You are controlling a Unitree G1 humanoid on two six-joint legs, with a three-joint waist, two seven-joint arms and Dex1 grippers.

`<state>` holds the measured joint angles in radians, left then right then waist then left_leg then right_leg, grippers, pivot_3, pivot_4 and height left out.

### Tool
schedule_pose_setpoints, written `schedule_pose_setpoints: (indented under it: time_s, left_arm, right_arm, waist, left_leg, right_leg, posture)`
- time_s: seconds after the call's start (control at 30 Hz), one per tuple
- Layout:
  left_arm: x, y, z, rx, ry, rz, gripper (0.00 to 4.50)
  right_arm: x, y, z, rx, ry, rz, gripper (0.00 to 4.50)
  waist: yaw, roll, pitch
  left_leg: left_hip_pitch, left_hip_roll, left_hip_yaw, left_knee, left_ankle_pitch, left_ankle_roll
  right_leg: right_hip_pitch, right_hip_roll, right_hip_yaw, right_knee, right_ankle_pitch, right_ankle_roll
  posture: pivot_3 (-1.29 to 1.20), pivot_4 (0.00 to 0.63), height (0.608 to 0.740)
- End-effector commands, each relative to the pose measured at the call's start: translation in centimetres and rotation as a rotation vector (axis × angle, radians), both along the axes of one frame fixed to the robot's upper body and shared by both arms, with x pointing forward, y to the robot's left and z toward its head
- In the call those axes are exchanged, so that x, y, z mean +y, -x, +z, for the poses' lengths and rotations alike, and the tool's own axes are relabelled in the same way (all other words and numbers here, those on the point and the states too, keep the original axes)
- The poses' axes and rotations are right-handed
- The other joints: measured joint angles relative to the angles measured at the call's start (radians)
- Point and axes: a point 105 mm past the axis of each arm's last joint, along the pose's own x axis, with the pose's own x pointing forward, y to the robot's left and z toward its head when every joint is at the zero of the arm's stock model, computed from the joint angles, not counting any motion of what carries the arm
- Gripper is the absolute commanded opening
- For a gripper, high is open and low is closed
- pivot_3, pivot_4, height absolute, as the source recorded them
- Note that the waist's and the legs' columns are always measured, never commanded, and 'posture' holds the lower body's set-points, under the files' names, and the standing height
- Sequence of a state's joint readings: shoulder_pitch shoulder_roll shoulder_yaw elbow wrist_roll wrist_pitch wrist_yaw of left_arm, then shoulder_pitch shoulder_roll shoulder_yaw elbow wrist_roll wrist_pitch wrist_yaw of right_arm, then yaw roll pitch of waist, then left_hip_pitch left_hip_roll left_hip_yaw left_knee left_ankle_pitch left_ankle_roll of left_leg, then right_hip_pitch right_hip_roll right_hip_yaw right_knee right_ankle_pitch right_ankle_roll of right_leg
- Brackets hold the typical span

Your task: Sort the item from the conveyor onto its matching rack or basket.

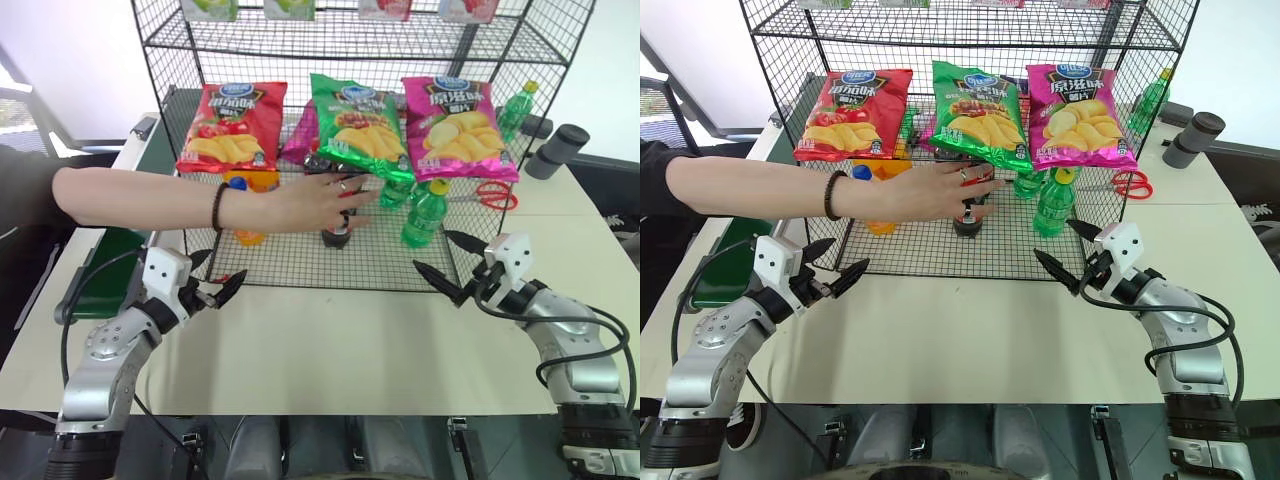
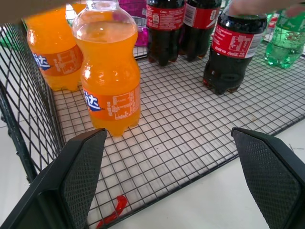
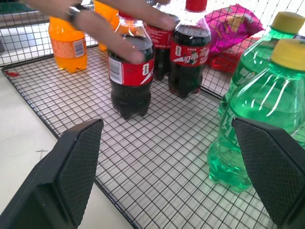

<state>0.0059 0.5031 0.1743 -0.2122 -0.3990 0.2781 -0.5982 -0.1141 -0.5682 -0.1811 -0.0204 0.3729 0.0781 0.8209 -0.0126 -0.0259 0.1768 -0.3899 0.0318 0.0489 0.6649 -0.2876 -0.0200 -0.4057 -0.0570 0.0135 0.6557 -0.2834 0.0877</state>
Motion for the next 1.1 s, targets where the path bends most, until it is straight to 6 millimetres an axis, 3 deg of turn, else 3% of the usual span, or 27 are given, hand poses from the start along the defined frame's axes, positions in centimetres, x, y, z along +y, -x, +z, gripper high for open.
schedule_pose_setpoints:
  time_s: [0.03,0.8,1.1]
  left_arm:
    - [0.0,0.2,1.3,-0.056,-0.014,0.004,4.5]
    - [-0.7,-0.2,2.0,-0.081,0.0,-0.016,4.5]
    - [0.9,0.4,3.0,-0.106,0.017,0.063,4.5]
  right_arm:
    - [0.1,0.0,0.8,-0.047,-0.003,0.006,4.49]
    - [1.0,-0.6,1.1,-0.074,-0.004,0.004,4.49]
    - [2.4,-1.6,1.3,-0.077,-0.017,0.036,4.49]
  waist:
    - [0.0,0.0,0.0]
    - [0.0,0.0,0.0]
    - [-0.002,0.0,0.0]
  left_leg:
    - [0.0,0.0,0.0,0.0,0.0,0.0]
    - [0.0,0.0,0.0,0.0,0.0,0.0]
    - [0.0,0.0,0.0,0.0,0.0,0.0]
  right_leg:
    - [0.0,0.0,0.0,0.0,0.0,0.0]
    - [0.0,0.0,0.0,0.0,0.0,0.0]
    - [0.0,0.0,0.0,0.001,0.0,0.0]
  posture:
    - [0.0,0.15,0.74]
    - [0.0,0.15,0.74]
    - [0.0,0.15,0.74]
